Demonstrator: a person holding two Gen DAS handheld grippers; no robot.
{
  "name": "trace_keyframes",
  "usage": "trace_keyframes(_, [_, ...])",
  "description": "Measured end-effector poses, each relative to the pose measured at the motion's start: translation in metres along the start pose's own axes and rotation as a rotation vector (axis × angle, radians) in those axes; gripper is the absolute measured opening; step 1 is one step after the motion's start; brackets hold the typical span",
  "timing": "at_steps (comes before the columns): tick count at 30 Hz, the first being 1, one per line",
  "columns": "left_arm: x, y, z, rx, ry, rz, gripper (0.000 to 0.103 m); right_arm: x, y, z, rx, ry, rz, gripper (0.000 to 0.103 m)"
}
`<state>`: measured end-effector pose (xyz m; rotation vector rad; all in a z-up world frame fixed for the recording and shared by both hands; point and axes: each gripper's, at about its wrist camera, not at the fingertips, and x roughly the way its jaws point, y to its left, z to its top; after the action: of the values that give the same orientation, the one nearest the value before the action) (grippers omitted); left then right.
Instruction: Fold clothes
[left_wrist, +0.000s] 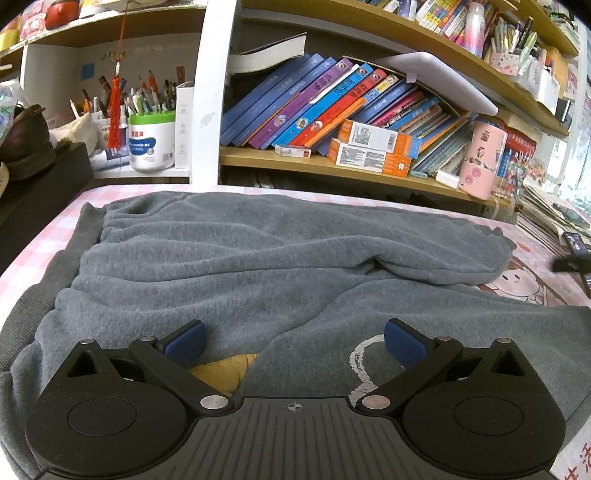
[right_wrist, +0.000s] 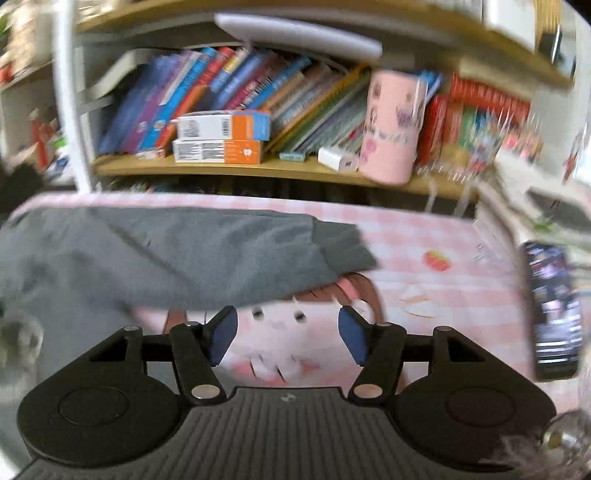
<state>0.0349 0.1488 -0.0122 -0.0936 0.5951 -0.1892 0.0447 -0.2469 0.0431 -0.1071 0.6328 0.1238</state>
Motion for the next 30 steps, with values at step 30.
trace_keyframes(30, [-0.021,0.012,-0.009,-0.085,-0.022,0.071,0.103,-0.005,-0.026,-0.049,-0.016,-0.120,-0.047,0.068])
